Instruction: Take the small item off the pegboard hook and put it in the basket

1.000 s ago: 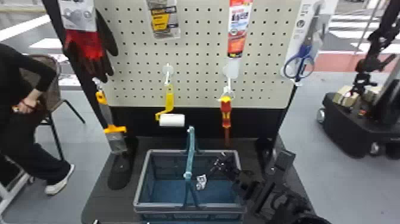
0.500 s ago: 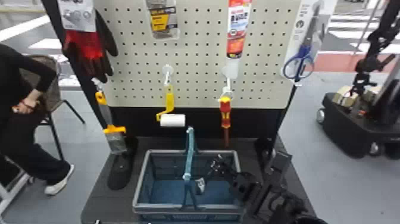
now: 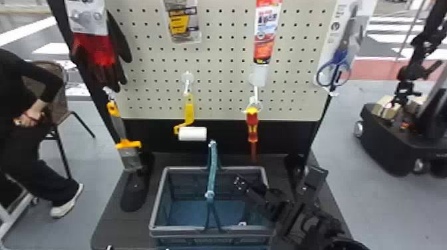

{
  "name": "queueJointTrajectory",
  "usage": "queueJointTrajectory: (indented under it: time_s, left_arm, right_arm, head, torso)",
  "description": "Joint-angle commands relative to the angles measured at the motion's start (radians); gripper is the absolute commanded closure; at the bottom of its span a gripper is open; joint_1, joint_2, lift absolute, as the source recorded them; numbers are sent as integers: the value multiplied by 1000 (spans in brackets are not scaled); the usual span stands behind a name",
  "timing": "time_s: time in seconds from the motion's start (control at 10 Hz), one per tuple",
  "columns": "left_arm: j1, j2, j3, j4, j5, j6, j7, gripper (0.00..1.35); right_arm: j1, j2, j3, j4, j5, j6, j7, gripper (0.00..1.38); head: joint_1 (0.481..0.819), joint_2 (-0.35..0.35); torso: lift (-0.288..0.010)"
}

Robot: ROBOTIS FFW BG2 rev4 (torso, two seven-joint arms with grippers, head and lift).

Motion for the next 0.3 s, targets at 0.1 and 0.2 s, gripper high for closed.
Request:
queueJointTrajectory:
  time_s: [0.1,0.2]
  left_arm:
    - [0,-3,-1,0,0,-1,0,101]
    - [0,-3,-1,0,0,-1,0,101]
  right_arm:
    - [1,-2,-1,1,-6,-3,0,596]
    - [1,-2,-1,3,-6,-3,0,602]
  head:
    - [549,0]
    - [549,0]
  torso:
    - [-100]
    - [-100]
